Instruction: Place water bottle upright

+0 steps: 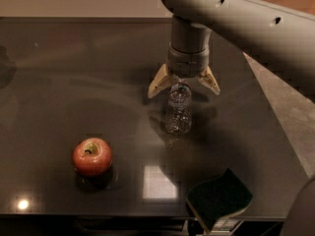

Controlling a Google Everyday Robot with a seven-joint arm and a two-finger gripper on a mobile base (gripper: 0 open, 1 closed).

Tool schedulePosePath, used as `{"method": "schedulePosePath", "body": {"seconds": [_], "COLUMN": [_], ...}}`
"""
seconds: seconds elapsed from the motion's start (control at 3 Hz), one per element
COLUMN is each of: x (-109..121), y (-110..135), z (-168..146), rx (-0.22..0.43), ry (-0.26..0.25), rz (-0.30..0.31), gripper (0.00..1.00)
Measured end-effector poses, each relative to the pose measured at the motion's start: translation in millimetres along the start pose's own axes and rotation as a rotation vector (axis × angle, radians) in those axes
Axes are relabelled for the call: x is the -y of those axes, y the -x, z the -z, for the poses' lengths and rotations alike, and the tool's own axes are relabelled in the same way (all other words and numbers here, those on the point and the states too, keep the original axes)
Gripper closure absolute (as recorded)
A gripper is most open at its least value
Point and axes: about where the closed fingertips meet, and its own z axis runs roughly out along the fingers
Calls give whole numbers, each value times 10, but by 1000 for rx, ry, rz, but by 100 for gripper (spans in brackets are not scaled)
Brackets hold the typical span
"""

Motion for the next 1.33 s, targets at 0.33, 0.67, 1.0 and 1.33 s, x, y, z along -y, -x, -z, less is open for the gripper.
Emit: {"method": "schedulePosePath", "body": {"seconds": [0.33,0.67,1.0,1.33], "x": [6,-11,-36,-82], "y": [32,65,85,99], "z": [-54,-85,-98,-72], "rx": [-15,-25,-31,-33], "ry": [-2,-3,-3,3], "rz": [-33,-54,-59,-36], "gripper": [0,16,39,62]}}
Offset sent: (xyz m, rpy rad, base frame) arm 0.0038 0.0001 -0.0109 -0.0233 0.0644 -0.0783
